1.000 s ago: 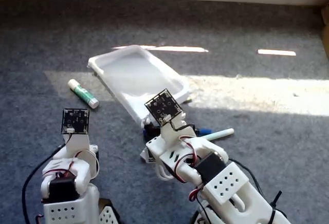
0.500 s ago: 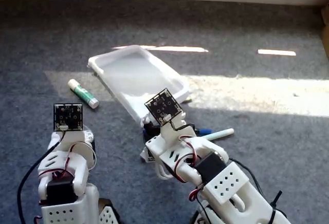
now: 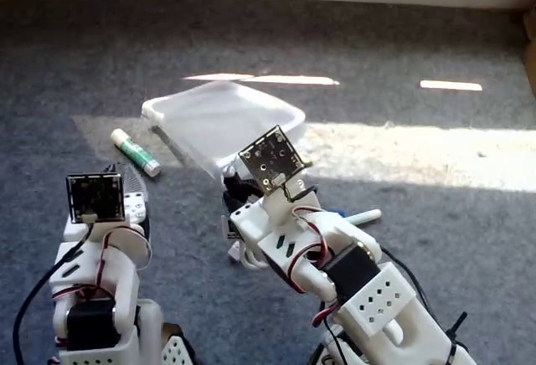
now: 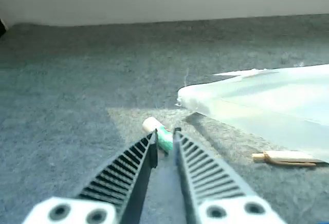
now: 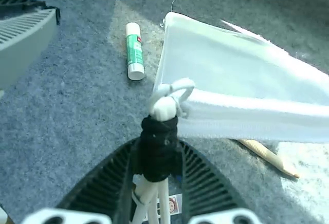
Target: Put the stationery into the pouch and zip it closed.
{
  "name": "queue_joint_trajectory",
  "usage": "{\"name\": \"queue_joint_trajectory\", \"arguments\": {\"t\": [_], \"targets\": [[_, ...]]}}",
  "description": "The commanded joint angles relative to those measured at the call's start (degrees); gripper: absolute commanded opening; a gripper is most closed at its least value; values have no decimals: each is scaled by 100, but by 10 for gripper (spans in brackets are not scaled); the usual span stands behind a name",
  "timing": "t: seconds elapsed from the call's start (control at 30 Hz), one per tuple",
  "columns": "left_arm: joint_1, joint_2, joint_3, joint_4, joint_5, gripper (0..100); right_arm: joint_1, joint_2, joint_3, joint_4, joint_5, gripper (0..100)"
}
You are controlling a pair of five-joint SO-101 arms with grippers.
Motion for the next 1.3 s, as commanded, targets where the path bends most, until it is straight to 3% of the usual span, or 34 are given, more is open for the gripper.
{"name": "queue_joint_trajectory", "arguments": {"t": [0.0, 0.13, 0.6, 0.83, 1.27], "targets": [[884, -4, -391, 308, 9, 233, 4, -198, -356, 4, 18, 4], [1481, -4, -356, 571, 9, 247, 4, -207, -347, 13, 18, 4], [2290, 4, -523, 598, 448, 250, 4, -207, -382, 769, 70, 4], [2554, 4, -857, 1266, 448, 250, 4, -198, -382, 778, 79, 4], [2519, 4, 136, 316, 448, 250, -4, -198, -382, 787, 79, 4]]}}
